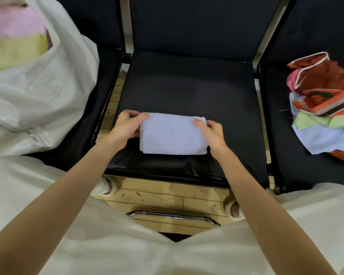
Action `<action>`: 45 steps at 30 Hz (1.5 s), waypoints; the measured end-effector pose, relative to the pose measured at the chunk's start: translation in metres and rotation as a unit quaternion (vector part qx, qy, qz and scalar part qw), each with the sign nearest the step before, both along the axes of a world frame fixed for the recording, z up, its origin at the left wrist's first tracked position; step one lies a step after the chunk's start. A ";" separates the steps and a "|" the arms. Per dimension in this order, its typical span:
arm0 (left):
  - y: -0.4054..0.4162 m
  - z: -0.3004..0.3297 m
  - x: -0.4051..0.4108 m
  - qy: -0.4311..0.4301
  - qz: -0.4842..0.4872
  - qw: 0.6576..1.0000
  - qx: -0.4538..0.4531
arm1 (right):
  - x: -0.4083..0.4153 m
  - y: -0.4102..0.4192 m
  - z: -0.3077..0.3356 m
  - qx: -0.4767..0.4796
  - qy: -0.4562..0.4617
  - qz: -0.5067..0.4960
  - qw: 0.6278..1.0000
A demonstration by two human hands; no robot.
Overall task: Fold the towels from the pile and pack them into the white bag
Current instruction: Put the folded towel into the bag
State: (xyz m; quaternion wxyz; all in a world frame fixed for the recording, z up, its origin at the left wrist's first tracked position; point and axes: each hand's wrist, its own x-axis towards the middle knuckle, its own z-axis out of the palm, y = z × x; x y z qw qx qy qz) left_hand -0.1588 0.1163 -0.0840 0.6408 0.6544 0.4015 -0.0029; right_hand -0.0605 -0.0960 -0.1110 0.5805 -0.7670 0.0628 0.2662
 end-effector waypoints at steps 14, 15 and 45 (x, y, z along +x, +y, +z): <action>-0.023 -0.050 0.002 0.084 -0.113 0.932 0.334 | -0.002 -0.001 -0.037 -0.182 -0.131 0.052 0.973; -0.025 -0.050 0.002 0.100 -0.116 0.921 0.357 | -0.002 -0.002 -0.037 -0.193 -0.128 0.055 0.971; 0.219 0.151 -0.084 -0.191 0.017 0.842 0.505 | -0.047 0.268 0.135 0.159 -0.193 0.179 0.951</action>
